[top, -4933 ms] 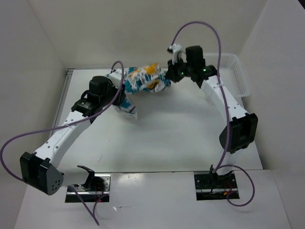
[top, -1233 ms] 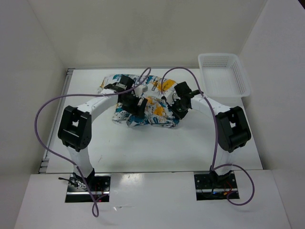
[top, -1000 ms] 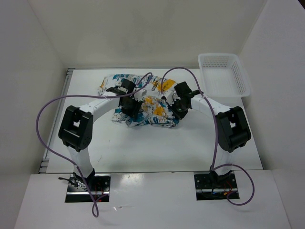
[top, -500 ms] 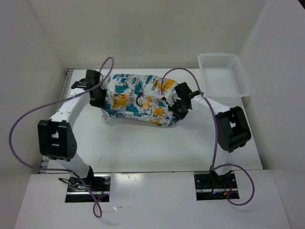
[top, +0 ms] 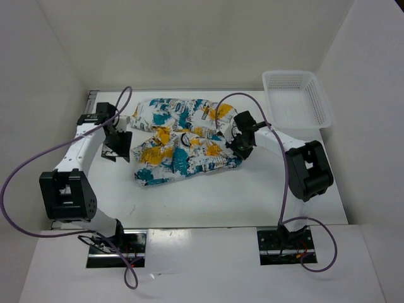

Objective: Fold and stack the shorts
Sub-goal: Flatten the shorts out

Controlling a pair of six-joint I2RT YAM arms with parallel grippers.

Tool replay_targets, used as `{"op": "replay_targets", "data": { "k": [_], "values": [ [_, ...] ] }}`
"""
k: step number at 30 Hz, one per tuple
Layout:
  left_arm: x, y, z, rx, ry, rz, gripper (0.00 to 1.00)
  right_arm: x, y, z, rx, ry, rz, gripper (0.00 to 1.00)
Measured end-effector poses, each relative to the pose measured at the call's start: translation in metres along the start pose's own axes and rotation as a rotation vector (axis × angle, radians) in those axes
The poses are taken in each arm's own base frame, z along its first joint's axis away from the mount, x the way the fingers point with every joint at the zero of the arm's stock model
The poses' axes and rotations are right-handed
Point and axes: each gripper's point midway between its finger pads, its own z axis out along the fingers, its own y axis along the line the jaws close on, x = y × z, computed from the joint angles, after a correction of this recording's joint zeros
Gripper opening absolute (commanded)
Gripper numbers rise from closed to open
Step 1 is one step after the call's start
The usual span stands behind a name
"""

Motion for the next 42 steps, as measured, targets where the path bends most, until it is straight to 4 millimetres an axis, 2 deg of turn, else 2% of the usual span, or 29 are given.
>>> {"op": "replay_targets", "data": {
  "k": [3, 6, 8, 11, 13, 15, 16, 18, 19, 20, 21, 22, 24, 25, 27, 29, 32, 34, 36, 38, 40, 42],
  "values": [
    [-0.001, -0.031, 0.011, 0.067, 0.034, 0.079, 0.70, 0.002, -0.001, -0.001, 0.007, 0.004, -0.016, 0.00],
    [0.009, -0.062, 0.025, 0.127, 0.087, 0.157, 0.73, 0.007, -0.002, -0.005, 0.022, 0.014, -0.032, 0.00],
    [0.023, -0.075, 0.036, 0.150, 0.136, 0.196, 0.73, 0.011, -0.001, -0.008, 0.031, 0.019, -0.044, 0.00],
    [0.054, -0.081, 0.057, 0.155, 0.251, 0.221, 0.72, 0.017, 0.001, -0.013, 0.035, 0.028, -0.059, 0.00],
    [0.069, -0.082, 0.067, 0.155, 0.314, 0.230, 0.60, 0.022, 0.003, -0.015, 0.031, 0.041, -0.075, 0.00],
    [0.075, -0.086, 0.071, 0.158, 0.337, 0.246, 0.41, 0.026, 0.004, -0.017, 0.024, 0.058, -0.100, 0.00],
    [0.076, -0.090, 0.071, 0.164, 0.336, 0.262, 0.26, 0.028, 0.005, -0.018, 0.019, 0.067, -0.118, 0.00],
    [0.078, -0.098, 0.070, 0.182, 0.341, 0.280, 0.21, 0.034, 0.007, -0.022, 0.004, 0.090, -0.158, 0.00],
    [0.083, -0.103, 0.068, 0.199, 0.357, 0.290, 0.21, 0.037, 0.008, -0.023, -0.006, 0.104, -0.180, 0.00],
    [0.088, -0.107, 0.064, 0.215, 0.380, 0.294, 0.25, 0.042, 0.010, -0.026, -0.018, 0.120, -0.208, 0.03],
    [0.095, -0.109, 0.057, 0.231, 0.410, 0.294, 0.30, 0.045, 0.011, -0.029, -0.028, 0.134, -0.234, 0.26],
    [0.101, -0.111, 0.050, 0.249, 0.441, 0.289, 0.35, 0.049, 0.013, -0.031, -0.035, 0.146, -0.250, 0.57],
    [0.109, -0.111, 0.033, 0.269, 0.472, 0.274, 0.45, 0.058, 0.014, -0.036, -0.036, 0.172, -0.294, 0.94],
    [0.109, -0.110, 0.024, 0.274, 0.467, 0.262, 0.46, 0.061, 0.014, -0.039, -0.030, 0.181, -0.310, 1.00],
    [0.094, -0.102, 0.013, 0.275, 0.405, 0.222, 0.47, 0.059, 0.007, -0.047, 0.010, 0.174, -0.337, 1.00],
    [0.056, -0.087, 0.008, 0.270, 0.274, 0.149, 0.52, 0.047, -0.001, -0.058, 0.062, 0.128, -0.336, 1.00],
    [-0.019, -0.047, 0.011, 0.226, 0.021, 0.030, 0.53, 0.007, -0.019, -0.079, 0.165, -0.020, -0.293, 1.00],
    [-0.050, -0.021, 0.017, 0.165, -0.080, -0.006, 0.55, -0.027, -0.029, -0.098, 0.234, -0.156, -0.264, 0.98],
    [-0.062, -0.018, 0.032, 0.135, -0.102, 0.006, 0.59, -0.053, -0.028, -0.113, 0.273, -0.260, -0.258, 0.94],
    [-0.062, -0.031, 0.053, 0.136, -0.076, 0.047, 0.61, -0.074, -0.010, -0.116, 0.253, -0.330, -0.278, 0.86],
    [-0.056, -0.045, 0.072, 0.143, -0.037, 0.086, 0.61, -0.088, 0.011, -0.107, 0.200, -0.367, -0.292, 0.79],
    [-0.047, -0.057, 0.087, 0.153, -0.002, 0.117, 0.61, -0.092, 0.028, -0.088, 0.136, -0.369, -0.290, 0.67]
  ]
}}
